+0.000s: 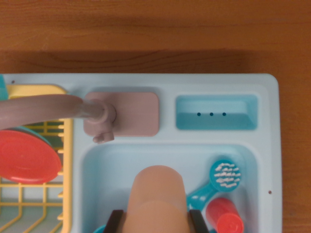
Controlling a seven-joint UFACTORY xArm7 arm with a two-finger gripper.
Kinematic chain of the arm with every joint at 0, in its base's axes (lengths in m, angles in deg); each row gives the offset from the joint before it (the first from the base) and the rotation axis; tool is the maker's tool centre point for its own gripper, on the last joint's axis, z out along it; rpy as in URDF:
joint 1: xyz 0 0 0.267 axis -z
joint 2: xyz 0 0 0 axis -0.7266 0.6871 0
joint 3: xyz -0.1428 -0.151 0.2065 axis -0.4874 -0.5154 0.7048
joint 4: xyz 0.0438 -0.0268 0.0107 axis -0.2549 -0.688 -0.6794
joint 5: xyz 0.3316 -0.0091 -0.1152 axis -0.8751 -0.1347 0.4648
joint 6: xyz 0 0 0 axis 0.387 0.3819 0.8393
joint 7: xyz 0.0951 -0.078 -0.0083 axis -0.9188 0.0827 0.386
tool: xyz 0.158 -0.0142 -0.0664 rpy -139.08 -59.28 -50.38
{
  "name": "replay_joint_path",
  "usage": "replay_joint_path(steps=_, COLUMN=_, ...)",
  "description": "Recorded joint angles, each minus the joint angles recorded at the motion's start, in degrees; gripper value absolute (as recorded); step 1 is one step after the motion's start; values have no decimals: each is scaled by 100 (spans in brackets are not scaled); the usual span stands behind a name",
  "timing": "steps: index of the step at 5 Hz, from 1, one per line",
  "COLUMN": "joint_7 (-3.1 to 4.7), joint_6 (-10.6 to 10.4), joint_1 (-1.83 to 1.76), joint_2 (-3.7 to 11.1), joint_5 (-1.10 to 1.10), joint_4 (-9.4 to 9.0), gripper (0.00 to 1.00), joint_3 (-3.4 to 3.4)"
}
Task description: Pick detergent from the sink
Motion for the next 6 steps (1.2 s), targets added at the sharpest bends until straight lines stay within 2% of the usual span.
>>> replay_joint_path(steps=1, joint_7=0, joint_6=0, joint_1=0, joint_2=0, joint_5=0, joint_4=0, gripper=100, joint_3=0)
replay_joint_path(steps=2, joint_7=-13, joint_6=163, joint_1=-1, joint_2=-50, joint_5=12, joint_4=113, gripper=100, joint_3=-2)
replay_joint_path(steps=3, joint_7=-13, joint_6=163, joint_1=-1, joint_2=-50, joint_5=12, joint_4=113, gripper=100, joint_3=-2)
replay_joint_path(steps=4, joint_7=-24, joint_6=294, joint_1=-1, joint_2=-91, joint_5=22, joint_4=205, gripper=100, joint_3=-3)
replay_joint_path(steps=5, joint_7=-24, joint_6=294, joint_1=-1, joint_2=-91, joint_5=22, joint_4=205, gripper=100, joint_3=-3)
replay_joint_path(steps=6, joint_7=-32, joint_6=385, joint_1=-2, joint_2=-118, joint_5=29, joint_4=268, gripper=100, joint_3=-4)
